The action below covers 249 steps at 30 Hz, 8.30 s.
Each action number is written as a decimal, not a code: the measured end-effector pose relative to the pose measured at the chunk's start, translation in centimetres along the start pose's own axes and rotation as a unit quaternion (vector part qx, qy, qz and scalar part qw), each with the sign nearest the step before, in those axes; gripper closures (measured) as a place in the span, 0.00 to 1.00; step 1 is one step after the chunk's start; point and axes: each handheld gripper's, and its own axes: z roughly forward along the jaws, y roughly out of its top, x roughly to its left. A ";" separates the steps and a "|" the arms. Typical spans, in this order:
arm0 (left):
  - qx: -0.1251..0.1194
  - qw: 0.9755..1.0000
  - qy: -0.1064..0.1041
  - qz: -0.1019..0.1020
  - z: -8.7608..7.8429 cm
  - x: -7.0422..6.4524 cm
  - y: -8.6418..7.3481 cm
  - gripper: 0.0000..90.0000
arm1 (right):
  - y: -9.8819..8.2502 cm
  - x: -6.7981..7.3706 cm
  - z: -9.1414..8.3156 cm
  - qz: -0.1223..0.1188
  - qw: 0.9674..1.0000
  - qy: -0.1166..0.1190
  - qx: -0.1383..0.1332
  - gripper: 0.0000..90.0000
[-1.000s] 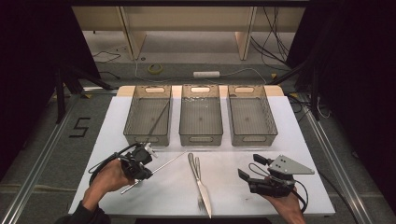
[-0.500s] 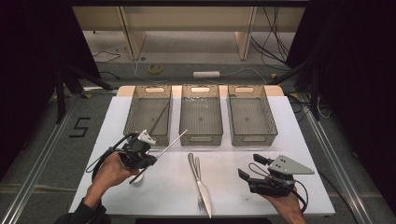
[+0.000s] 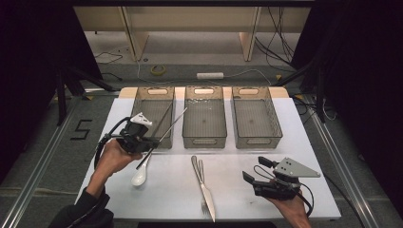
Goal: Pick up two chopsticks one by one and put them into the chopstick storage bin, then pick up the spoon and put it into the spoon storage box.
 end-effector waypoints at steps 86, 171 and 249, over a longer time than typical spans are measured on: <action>-0.069 0.981 0.114 -0.138 5.6 11.0 0.3 0.94 | 0.0 0.2 -0.2 -0.003 1.000 0.004 -0.002 0.27; 0.073 0.991 0.069 -0.094 1.7 1.8 -2.2 0.21 | -0.1 -0.1 -0.6 0.000 1.000 0.003 -0.005 0.27; 0.192 0.973 0.073 -0.104 7.1 2.2 -6.5 0.81 | -0.1 0.2 -0.2 -0.010 1.000 0.010 0.005 0.27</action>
